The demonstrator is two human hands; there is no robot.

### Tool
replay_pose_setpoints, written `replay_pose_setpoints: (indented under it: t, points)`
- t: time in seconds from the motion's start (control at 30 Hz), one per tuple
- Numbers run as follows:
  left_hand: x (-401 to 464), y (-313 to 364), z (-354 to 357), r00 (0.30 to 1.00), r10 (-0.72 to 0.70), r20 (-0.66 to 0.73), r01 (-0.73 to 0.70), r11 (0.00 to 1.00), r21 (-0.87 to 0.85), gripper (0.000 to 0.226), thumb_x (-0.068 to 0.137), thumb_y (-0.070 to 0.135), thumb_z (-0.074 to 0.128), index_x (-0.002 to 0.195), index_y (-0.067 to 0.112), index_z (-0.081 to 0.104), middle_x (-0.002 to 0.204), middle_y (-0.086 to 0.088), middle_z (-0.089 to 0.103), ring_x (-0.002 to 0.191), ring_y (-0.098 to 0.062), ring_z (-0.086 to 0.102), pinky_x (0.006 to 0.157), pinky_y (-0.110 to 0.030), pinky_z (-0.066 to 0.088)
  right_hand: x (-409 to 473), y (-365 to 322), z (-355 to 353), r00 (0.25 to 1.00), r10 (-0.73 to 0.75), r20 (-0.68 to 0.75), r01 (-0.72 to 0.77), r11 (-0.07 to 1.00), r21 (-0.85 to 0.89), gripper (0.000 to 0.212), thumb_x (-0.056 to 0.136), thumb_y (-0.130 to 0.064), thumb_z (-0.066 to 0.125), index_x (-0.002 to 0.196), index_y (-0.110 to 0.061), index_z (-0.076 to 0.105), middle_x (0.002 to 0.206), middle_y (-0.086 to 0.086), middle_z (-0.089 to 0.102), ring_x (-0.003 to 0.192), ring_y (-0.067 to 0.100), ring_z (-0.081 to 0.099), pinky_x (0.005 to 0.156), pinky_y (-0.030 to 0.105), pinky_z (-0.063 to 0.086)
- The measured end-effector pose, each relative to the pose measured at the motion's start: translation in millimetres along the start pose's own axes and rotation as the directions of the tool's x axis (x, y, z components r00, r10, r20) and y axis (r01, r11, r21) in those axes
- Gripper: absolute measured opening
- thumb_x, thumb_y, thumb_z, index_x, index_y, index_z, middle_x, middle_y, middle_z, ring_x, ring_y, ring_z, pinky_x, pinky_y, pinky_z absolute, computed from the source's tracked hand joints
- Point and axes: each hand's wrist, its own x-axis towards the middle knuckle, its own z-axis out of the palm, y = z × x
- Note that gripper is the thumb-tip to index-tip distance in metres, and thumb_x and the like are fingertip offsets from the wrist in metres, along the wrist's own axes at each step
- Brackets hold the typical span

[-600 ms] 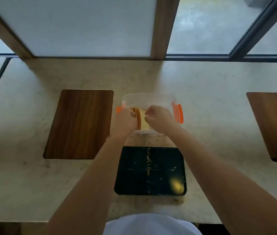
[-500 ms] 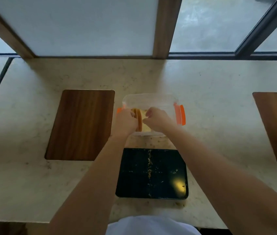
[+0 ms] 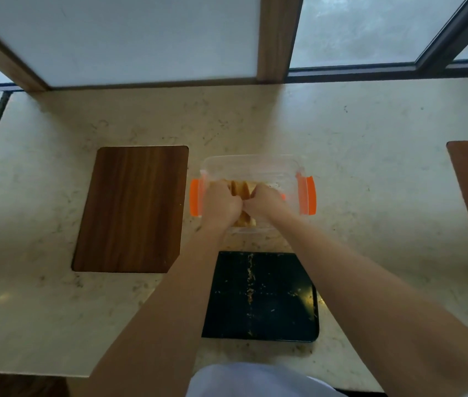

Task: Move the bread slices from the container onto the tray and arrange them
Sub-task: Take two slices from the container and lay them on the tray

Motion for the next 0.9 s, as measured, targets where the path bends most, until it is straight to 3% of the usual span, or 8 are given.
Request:
replay_pose_setpoints:
  t: [0.07,0.23,0.3,0.4,0.5,0.6,0.73,0.9]
  points:
    - [1,2,6,1.0,0.014,-0.022,-0.013,0.998,0.062,0.018,0.089,0.004,0.057,0.072,0.008,0.062,0.066,-0.001,0.056,0.06,-0.012,0.054,0.049,-0.018,0.034,-2,5,-6,1.0,0.014,-0.011,-0.014,1.0,0.023,0.046,0.088,-0.025,0.055,0.131,-0.007,0.05,0.086,0.001,0.058,0.084,0.021,0.064,0.062,0.031,0.053]
    - [0,5,25,0.998,0.042,-0.045,-0.028,0.959,0.282,0.019,0.095,0.009,0.053,0.08,0.008,0.065,0.079,-0.006,0.066,0.07,-0.021,0.063,0.061,-0.033,0.053,-6,11,-16,0.999,0.045,-0.009,-0.044,0.991,0.123,0.068,0.085,-0.028,0.053,0.144,-0.002,0.034,0.093,0.001,0.058,0.08,0.019,0.06,0.055,0.029,0.045]
    - [-2,6,28,0.996,0.047,-0.07,-0.023,0.951,0.31,0.024,0.097,0.011,0.051,0.077,0.01,0.065,0.076,-0.006,0.065,0.066,-0.02,0.062,0.057,-0.031,0.048,-7,11,-18,0.999,0.046,-0.028,-0.043,0.996,0.078,0.048,0.094,-0.028,0.046,0.135,-0.001,0.046,0.093,0.002,0.057,0.079,0.02,0.057,0.056,0.029,0.043]
    - [-2,8,27,0.994,0.066,-0.084,-0.036,0.946,0.322,0.035,0.099,0.021,0.05,0.068,0.013,0.063,0.068,-0.005,0.065,0.062,-0.02,0.062,0.055,-0.032,0.051,-9,10,-22,0.999,0.038,-0.015,-0.038,0.999,0.028,0.019,0.097,-0.016,0.044,0.094,-0.006,0.06,0.079,0.006,0.061,0.067,0.02,0.06,0.053,0.027,0.047]
    - [0,10,20,0.996,0.075,-0.058,-0.054,0.953,0.298,0.044,0.1,0.032,0.049,0.065,0.01,0.064,0.063,-0.005,0.065,0.057,-0.02,0.062,0.049,-0.029,0.045,-17,7,-30,0.999,0.004,-0.038,-0.003,0.999,0.032,0.02,0.098,-0.016,0.043,0.08,-0.012,0.051,0.077,0.007,0.06,0.063,0.018,0.058,0.051,0.026,0.045]
    - [-4,15,5,0.993,0.109,-0.054,-0.092,0.963,0.255,0.04,0.096,0.031,0.055,0.063,0.011,0.064,0.056,-0.003,0.062,0.053,-0.019,0.06,0.051,-0.025,0.039,-32,-1,-43,0.995,-0.054,-0.08,0.057,0.998,0.039,0.027,0.102,-0.023,0.037,0.088,-0.008,0.054,0.075,0.008,0.06,0.064,0.017,0.058,0.053,0.027,0.045]
    - [-27,25,-35,0.968,0.224,-0.113,-0.208,0.969,0.135,0.02,0.089,0.024,0.062,0.07,0.017,0.064,0.063,0.003,0.064,0.053,-0.004,0.059,0.059,-0.019,0.043,-62,-12,-65,0.965,-0.157,-0.209,0.175,0.982,0.07,0.014,0.094,-0.018,0.051,0.1,-0.008,0.059,0.091,0.012,0.066,0.082,0.028,0.066,0.07,0.038,0.057]
    - [-95,1,-84,0.962,0.24,-0.132,-0.253,0.963,-0.095,0.008,0.089,0.027,0.065,0.084,0.031,0.06,0.072,0.009,0.064,0.057,0.006,0.059,0.047,-0.011,0.044,-137,-7,-55,0.925,-0.222,-0.31,0.327,0.88,0.345,0.031,0.086,-0.025,0.061,0.117,-0.022,0.059,0.096,-0.012,0.065,0.082,0.003,0.065,0.064,0.021,0.052]
